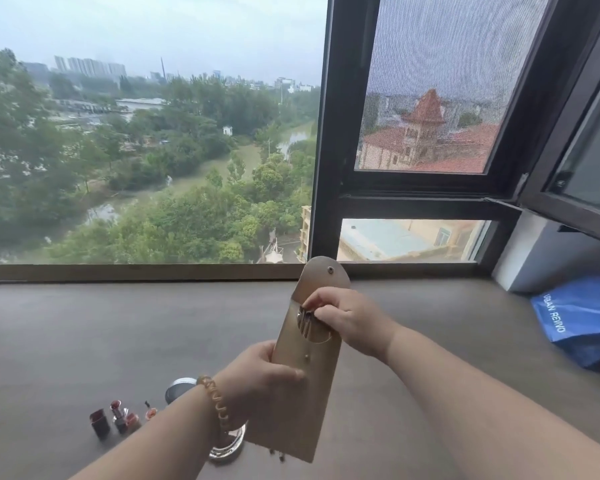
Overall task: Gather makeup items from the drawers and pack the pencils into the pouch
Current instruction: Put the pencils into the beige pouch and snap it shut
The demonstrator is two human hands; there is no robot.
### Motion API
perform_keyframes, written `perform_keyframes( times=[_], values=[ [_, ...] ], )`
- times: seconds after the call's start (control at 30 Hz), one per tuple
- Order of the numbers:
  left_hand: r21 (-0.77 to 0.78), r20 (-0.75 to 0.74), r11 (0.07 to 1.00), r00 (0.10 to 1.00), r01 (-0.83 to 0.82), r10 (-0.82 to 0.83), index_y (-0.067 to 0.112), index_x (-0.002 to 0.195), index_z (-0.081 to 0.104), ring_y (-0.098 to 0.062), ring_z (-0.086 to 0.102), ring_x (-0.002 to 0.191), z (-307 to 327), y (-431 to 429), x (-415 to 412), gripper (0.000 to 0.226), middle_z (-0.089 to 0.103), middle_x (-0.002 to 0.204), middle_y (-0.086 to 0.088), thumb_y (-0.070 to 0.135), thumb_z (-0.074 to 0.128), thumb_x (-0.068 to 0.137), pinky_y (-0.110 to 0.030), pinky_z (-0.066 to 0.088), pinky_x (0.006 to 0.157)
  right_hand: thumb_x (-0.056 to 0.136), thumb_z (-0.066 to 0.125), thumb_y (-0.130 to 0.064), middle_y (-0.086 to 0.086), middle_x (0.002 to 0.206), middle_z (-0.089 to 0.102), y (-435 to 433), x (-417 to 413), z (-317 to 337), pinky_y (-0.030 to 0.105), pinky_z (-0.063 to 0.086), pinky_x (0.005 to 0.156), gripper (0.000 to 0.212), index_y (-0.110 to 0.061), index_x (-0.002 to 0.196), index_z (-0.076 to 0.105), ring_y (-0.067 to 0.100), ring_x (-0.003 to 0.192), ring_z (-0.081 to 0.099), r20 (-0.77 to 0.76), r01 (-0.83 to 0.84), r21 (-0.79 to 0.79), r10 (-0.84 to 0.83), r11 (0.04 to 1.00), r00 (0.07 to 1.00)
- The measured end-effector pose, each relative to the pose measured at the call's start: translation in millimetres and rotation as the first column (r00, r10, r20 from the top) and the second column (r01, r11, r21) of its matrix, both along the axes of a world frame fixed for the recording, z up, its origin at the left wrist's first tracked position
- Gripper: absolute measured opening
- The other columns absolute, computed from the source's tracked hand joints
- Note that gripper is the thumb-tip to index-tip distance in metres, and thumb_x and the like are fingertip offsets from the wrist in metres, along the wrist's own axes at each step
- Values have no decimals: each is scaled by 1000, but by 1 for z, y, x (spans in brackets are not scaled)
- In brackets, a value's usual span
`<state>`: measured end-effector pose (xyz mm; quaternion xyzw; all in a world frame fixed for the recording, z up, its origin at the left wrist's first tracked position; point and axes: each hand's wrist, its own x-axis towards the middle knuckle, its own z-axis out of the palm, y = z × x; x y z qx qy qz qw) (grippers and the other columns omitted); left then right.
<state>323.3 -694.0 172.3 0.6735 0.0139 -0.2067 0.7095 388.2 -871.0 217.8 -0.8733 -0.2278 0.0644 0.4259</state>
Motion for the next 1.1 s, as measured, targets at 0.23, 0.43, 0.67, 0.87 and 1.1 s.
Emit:
perform_keyframes(
  times=[0.23, 0.43, 0.67, 0.87, 1.1],
  values=[
    [26, -10, 999, 999, 44, -44, 3, 96, 69, -33, 66, 83, -5, 0, -2, 46, 70, 91, -18, 13, 78, 53, -54, 51, 86, 86, 67, -18, -1, 76, 58, 10, 2, -9, 21, 49, 60, 13, -28, 88, 60, 9, 65, 57, -147, -68, 12, 69, 998, 987],
    [38, -18, 999, 1000, 12, -12, 0, 97, 66, -34, 65, 83, -12, 0, 0, 54, 68, 91, -19, 20, 77, 48, -56, 50, 87, 83, 70, -18, 1, 77, 60, 10, 8, -16, 22, 51, 59, 11, -22, 86, 61, 9, 64, 57, -139, -27, 3, 28, 1000, 990],
    [50, -33, 998, 999, -27, 28, 7, 88, 68, -30, 65, 78, -27, -1, 2, 47, 67, 84, -14, 23, 74, 45, -51, 52, 83, 78, 74, -13, 5, 78, 67, 14, 17, -20, 33, 57, 70, 12, -18, 81, 64, 14, 67, 63, -231, -108, -66, 90, 992, 969],
    [20, -70, 1000, 997, -20, 21, 6, 92, 68, -30, 65, 79, -34, -2, 5, 39, 70, 86, -15, 14, 74, 54, -50, 53, 83, 77, 75, -6, 3, 72, 68, 10, 28, -19, 23, 55, 62, 9, -10, 80, 67, 13, 63, 64, -298, -83, -68, 59, 994, 953],
    [-6, -125, 1000, 992, -2, 1, -2, 100, 66, -31, 67, 81, -44, -3, 1, 40, 71, 91, -18, 8, 72, 61, -47, 54, 81, 79, 71, -1, 6, 72, 67, -8, 52, -11, 19, 50, 54, 11, -10, 78, 66, 15, 60, 63, -346, -45, -55, 23, 997, 938]
  ],
)
